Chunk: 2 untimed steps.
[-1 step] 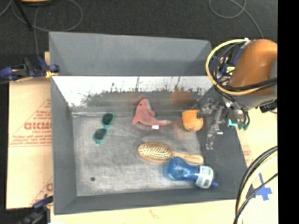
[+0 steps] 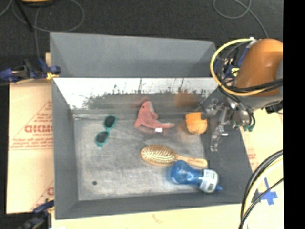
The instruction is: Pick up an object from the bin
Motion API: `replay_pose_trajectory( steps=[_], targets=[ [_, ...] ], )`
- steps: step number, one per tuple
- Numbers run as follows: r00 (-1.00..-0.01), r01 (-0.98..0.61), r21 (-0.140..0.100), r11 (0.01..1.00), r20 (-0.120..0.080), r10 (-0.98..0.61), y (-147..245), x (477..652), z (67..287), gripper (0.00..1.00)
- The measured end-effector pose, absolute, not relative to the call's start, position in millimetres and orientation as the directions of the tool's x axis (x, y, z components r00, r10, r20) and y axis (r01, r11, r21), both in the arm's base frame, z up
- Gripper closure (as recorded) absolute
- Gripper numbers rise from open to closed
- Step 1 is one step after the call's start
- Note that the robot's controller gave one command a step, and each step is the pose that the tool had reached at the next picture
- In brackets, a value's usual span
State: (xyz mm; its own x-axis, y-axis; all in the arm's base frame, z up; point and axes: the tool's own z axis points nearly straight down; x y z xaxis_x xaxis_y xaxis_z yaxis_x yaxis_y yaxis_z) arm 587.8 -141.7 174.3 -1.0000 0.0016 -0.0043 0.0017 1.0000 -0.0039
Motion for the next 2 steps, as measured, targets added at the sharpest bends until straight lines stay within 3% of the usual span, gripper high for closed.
replay_pose_trajectory(
  steps=[1,2],
  targets=[
    [-1.000,0.014,-0.004,1.000,-0.017,0.014,-142.8,637.4,138.9,0.00],
    [-0.984,-0.179,-0.001,0.984,-0.007,-0.179,-114.9,642.2,74.4,1.00]
  ],
)
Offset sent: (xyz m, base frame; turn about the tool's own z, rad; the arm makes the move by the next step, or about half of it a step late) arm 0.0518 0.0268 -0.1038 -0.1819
